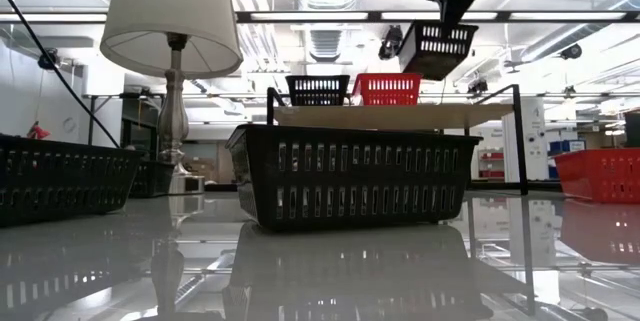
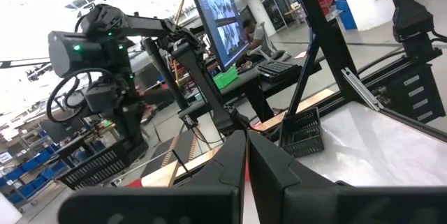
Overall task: Stack baskets on shelf by color
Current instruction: Put the black bin on the shelf
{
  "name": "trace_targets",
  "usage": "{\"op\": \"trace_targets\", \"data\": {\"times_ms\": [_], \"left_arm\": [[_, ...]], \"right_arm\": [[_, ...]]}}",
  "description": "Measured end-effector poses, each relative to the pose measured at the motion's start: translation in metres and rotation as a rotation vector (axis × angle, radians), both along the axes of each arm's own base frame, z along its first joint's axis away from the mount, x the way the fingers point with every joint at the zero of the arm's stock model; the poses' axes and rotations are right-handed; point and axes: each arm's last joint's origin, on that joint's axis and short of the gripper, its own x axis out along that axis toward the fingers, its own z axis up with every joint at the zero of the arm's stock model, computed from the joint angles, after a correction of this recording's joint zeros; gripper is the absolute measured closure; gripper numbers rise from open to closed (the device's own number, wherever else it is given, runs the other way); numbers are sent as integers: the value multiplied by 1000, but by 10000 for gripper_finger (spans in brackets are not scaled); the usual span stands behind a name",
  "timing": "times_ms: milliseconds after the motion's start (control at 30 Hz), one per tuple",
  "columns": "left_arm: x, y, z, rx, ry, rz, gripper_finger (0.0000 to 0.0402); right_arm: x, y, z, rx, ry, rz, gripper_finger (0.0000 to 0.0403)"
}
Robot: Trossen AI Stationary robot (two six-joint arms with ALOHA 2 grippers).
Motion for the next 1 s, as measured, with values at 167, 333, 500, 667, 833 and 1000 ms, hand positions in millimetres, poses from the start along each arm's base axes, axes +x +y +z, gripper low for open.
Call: {"op": "trace_targets", "data": {"times_ms": [167,333,500,667,833,1000], "left_arm": [[0,0,0,0,0,0,402],[0,0,0,0,0,0,402],[0,0,0,0,0,0,402],[0,0,0,0,0,0,402],[0,0,0,0,0,0,402],[0,0,0,0,0,0,402]], "right_arm": [[-5,-10,-5,1,25,-14,394],[-8,-17,-11,13,47,-43,394],[-11,-22,-17,23,66,-64,394],[-10,-24,-28,31,88,-58,394],[-6,-27,-40,30,97,-39,394],[-7,-27,-48,43,119,-41,394]]}}
